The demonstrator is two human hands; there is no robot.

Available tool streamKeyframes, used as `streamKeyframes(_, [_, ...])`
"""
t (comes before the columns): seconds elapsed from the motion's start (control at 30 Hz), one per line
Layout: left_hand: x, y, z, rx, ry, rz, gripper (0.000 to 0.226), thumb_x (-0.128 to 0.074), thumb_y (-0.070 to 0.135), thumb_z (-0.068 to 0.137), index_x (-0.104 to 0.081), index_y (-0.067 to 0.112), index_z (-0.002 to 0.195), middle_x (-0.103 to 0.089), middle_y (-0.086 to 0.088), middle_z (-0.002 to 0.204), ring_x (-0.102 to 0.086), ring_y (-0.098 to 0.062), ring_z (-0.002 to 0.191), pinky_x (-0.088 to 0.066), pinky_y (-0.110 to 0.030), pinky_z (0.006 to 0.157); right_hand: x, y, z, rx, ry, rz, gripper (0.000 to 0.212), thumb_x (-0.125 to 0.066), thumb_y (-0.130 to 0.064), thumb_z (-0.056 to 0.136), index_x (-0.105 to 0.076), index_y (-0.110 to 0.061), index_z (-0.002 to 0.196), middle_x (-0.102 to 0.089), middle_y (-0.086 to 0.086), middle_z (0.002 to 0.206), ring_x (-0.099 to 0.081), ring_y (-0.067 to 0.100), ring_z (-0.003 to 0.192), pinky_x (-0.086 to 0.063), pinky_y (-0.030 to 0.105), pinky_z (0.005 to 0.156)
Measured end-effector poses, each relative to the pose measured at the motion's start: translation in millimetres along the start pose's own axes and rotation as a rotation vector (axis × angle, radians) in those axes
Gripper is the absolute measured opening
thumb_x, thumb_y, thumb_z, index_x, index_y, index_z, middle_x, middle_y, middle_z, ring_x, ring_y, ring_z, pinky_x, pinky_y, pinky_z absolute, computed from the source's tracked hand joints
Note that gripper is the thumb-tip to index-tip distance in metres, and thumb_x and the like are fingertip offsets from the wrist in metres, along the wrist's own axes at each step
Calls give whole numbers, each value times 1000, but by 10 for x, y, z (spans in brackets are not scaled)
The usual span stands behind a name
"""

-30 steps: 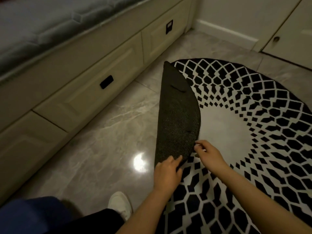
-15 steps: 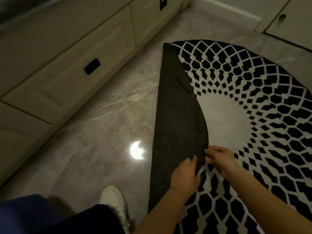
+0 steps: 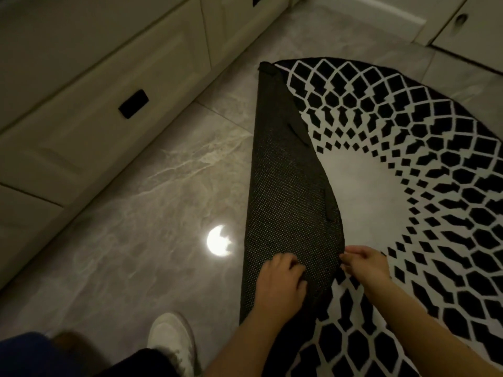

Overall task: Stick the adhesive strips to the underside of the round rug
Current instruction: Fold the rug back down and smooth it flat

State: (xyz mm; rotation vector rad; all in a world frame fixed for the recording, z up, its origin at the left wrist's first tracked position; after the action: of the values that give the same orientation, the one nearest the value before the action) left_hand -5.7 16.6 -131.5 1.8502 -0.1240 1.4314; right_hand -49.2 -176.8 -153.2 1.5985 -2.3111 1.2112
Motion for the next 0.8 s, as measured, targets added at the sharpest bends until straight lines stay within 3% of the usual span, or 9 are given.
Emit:
streamKeyframes(0.13, [-11, -368, 304, 74, -31, 176, 52, -71, 48, 69, -66, 24, 114, -56, -3, 131, -54, -24, 120, -45, -40, 98, -97, 10, 119, 93, -68, -274, 18, -55, -5, 89, -61, -3, 106, -61, 8, 92, -57, 21, 82, -45, 28, 72])
streamKeyframes(0.23, [-72, -540, 544, 76, -59, 253, 67, -52, 57, 77, -52, 20, 133, -42, -7, 146, -42, -26, 133, -33, -44, 106, -109, -109, 266, 199, -43, -369, 21, -53, -12, 92, -60, -7, 112, -59, 5, 93, -52, 14, 78, -40, 24, 71])
streamKeyframes(0.33, [-155, -675, 850, 61, -63, 272, 68, -38, 58, 84, -44, 19, 139, -33, -6, 152, -32, -25, 139, -26, -45, 115, -174, -353, 448, 303, -34, -355, 23, -52, -13, 94, -59, -6, 114, -62, 7, 97, -53, 12, 73, -42, 22, 66])
streamKeyframes(0.47, [-358, -919, 1193, 85, -124, 321, 67, -34, 57, 87, -47, 17, 139, -36, -8, 150, -34, -27, 138, -17, -44, 110, -341, -832, 634, 468, -4, -364, 25, -49, -12, 95, -59, -7, 117, -60, 10, 112, -53, 15, 94, -40, 24, 85])
streamKeyframes(0.57, [-556, -1077, 1277, 73, -166, 348, 68, -33, 59, 85, -49, 18, 137, -39, -6, 148, -37, -27, 136, -19, -44, 108, -563, -1254, 838, 580, 0, -361, 26, -49, -11, 95, -60, -7, 118, -60, 8, 112, -53, 12, 93, -39, 21, 83])
streamKeyframes(0.7, [-687, -1185, 1277, 31, -93, 287, 68, -40, 58, 87, -39, 21, 144, -30, -3, 154, -25, -24, 142, -19, -43, 111, -960, -1824, 1149, 678, -49, -306, 26, -55, -14, 92, -60, -12, 118, -59, 1, 107, -54, 9, 89, -46, 26, 87])
streamKeyframes(0.8, [-708, -1201, 1282, 3, -53, 293, 70, -43, 58, 85, -38, 21, 144, -29, -4, 154, -25, -26, 141, -22, -45, 109, -1270, -2182, 1358, 738, -50, -320, 33, -57, -19, 91, -56, -15, 124, -56, 1, 116, -53, 11, 101, -39, 20, 89])
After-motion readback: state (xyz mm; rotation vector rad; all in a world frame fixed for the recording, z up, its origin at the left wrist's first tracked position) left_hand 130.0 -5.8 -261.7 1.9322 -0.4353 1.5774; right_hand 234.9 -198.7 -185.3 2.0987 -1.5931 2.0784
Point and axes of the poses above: each hand's wrist, its own z-axis towards the middle knuckle, its own x-axis out of the back of the hand, y = z × x, the point moved 8 cm from there along z, towards the middle knuckle
